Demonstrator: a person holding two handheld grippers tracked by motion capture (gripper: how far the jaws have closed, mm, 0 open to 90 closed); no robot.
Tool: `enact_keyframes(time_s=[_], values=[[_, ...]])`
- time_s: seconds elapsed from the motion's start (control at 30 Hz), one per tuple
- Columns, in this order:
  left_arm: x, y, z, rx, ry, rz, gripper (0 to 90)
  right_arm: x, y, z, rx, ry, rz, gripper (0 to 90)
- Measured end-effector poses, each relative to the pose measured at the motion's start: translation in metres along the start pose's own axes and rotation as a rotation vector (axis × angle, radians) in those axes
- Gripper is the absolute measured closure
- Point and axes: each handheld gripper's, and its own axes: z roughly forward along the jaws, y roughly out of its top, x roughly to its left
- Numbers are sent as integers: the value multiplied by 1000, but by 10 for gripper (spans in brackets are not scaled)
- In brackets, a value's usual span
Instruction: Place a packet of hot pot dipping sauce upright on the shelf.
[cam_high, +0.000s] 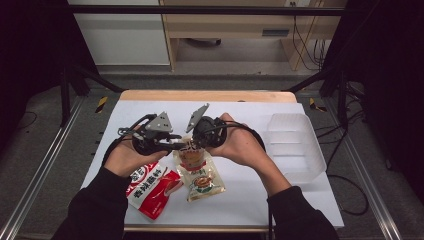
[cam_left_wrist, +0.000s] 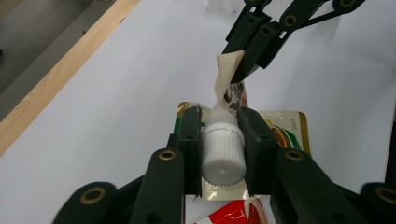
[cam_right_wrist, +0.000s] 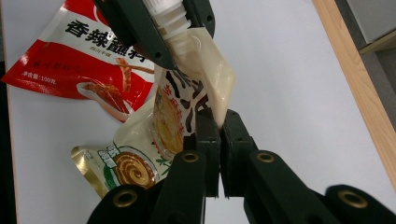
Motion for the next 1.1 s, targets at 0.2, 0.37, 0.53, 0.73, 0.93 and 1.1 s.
enact_keyframes(time_s=[0.2, 0.37, 0.53, 0.73, 0.93, 1.1], values=[[3, -6, -3, -20, 35, -35, 398, -7, -1, -6, 8, -28, -2, 892], [7, -22, -3, 3, 53, -76, 268, -23, -9, -20, -3, -55, 29, 891], [8, -36, 3, 26, 59, -105, 180, -33, -19, -28, -9, -66, 43, 891], [11, -61, 13, 25, 73, -151, 145, -46, -36, -43, -40, -79, 65, 891], [11, -81, 20, 26, 83, -186, 131, -59, -53, -65, -68, -102, 94, 891], [12, -91, 23, 40, 80, -201, 118, -67, -64, -75, -58, -131, 97, 892]])
